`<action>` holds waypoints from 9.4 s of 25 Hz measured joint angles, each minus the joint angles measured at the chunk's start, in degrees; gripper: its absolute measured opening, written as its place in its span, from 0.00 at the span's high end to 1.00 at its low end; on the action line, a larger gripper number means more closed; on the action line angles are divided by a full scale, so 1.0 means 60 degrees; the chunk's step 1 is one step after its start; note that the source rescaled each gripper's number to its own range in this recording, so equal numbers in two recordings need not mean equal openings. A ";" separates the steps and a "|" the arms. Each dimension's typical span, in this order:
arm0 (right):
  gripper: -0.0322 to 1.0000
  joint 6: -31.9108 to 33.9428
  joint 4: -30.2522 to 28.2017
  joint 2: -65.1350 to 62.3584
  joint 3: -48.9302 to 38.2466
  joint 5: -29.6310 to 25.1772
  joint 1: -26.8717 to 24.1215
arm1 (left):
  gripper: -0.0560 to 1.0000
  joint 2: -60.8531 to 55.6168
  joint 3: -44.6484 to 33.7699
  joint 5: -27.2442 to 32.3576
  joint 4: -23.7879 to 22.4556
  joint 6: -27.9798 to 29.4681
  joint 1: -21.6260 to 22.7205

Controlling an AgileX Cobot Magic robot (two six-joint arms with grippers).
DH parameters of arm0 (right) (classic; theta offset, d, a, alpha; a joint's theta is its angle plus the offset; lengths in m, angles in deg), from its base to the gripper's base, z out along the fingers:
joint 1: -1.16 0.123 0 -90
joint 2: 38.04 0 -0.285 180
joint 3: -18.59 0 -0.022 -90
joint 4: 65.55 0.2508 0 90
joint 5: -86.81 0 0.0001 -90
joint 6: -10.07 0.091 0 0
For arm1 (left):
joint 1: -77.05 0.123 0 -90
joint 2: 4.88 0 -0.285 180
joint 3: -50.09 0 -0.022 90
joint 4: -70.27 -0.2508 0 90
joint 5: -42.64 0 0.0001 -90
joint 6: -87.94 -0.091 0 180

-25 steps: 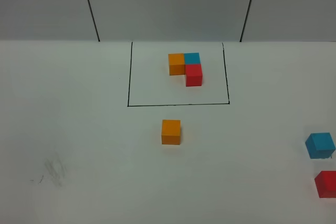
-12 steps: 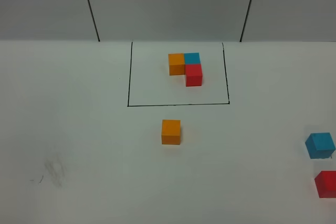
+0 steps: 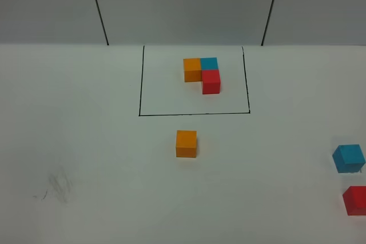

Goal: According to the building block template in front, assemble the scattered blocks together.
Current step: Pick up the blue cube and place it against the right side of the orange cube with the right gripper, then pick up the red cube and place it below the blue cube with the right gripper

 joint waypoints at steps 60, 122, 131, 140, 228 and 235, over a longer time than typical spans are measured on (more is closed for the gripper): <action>0.16 -0.0030 0.0156 1.7527 0.3589 0.6270 0.0009 | 0.32 0.0000 0.0000 -0.0008 0.0000 0.0027 0.0000; 0.73 -0.9527 0.1201 2.0258 1.0039 0.2269 0.5339 | 0.32 0.0000 0.0000 -0.0008 -0.0009 0.0027 0.0000; 0.73 -0.9747 0.1382 2.0542 1.0039 0.2629 0.5339 | 0.32 0.0000 0.0000 -0.0008 -0.0009 0.0027 0.0000; 0.73 -1.0139 0.1393 2.0640 1.0039 0.2755 0.5339 | 0.32 0.0000 0.0000 -0.0008 -0.0009 0.0027 0.0000; 0.18 0.2251 -0.0859 1.4641 0.2836 0.3487 0.0693 | 0.32 0.0000 0.0000 -0.0008 -0.0009 0.0027 0.0000; 0.19 0.2240 -0.0694 1.4641 0.2232 0.4052 0.0485 | 0.32 0.0000 0.0000 -0.0008 -0.0009 0.0027 0.0000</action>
